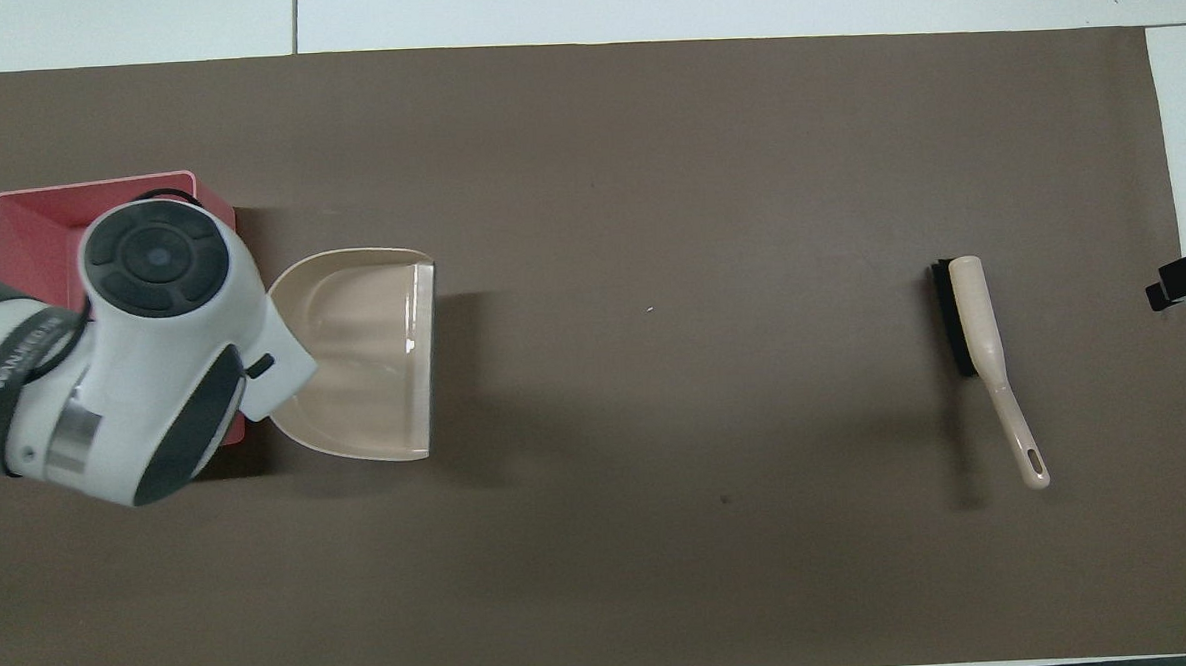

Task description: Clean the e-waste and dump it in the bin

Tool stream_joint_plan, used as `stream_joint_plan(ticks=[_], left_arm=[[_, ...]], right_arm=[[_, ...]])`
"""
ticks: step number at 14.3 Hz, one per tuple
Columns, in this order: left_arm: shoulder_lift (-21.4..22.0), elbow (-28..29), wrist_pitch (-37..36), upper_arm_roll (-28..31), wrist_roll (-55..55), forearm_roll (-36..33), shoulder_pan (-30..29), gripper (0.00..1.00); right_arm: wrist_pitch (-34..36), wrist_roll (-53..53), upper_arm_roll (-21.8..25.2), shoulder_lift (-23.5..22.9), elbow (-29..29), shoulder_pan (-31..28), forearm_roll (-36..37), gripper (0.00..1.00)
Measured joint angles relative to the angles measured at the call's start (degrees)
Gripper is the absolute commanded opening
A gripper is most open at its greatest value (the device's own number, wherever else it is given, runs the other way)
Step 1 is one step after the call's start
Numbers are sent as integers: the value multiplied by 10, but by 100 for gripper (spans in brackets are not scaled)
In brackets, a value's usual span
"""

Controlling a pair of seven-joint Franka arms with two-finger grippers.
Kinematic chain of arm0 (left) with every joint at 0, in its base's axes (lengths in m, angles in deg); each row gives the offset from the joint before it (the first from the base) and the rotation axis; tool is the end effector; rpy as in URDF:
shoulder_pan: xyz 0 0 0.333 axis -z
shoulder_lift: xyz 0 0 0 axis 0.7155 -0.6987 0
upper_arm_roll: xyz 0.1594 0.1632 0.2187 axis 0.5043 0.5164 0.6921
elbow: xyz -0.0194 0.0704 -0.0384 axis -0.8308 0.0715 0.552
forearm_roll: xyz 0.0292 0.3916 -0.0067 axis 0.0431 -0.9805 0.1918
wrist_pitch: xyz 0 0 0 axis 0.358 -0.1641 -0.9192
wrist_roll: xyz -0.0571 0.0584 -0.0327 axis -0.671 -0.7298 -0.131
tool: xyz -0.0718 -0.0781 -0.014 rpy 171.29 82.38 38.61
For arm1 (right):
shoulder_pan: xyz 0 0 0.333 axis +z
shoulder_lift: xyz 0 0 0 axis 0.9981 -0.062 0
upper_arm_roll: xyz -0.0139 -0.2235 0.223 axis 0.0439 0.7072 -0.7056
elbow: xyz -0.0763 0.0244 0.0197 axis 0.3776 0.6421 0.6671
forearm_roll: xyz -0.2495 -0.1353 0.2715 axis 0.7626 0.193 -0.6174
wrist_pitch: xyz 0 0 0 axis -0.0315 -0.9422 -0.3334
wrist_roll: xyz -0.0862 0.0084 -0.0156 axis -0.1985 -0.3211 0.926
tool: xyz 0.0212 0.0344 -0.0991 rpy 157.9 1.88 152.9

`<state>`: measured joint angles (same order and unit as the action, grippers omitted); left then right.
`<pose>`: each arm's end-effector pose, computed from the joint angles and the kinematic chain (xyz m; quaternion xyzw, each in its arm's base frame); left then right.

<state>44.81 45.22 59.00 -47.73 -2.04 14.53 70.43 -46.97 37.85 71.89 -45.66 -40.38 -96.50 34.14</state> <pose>0.5133 -0.1849 0.4383 -0.6482 0.7393 0.1303 0.1277 0.5337 -0.1124 0.5874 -0.9969 -0.0282 0.0738 0.0064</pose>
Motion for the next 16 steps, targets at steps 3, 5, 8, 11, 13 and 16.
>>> stream_joint_plan(ticks=[3, 5, 8, 11, 13, 16], left_arm=[[-43, 4, 32, -1, -67, 6, 42, 0], [-66, 4, 49, 0, -74, 22, 47, 0], [-97, 4, 73, 0, -91, 27, 52, 0], [-107, 7, 82, 1, -95, 27, 53, 18], [-107, 7, 82, 1, -95, 27, 53, 55], [-107, 8, 82, 4, -100, 28, 53, 88]], right_arm=[[34, -6, 16, 2, 31, 14, 0, 99], [34, -26, 25, 5, 32, 25, 0, 99], [33, -42, 27, 5, 32, 31, 0, 99], [22, -43, 26, 6, 31, 32, 0, 99], [22, -46, 22, 6, 25, 33, 0, 99], [18, -54, 20, 7, 20, 36, 0, 99]])
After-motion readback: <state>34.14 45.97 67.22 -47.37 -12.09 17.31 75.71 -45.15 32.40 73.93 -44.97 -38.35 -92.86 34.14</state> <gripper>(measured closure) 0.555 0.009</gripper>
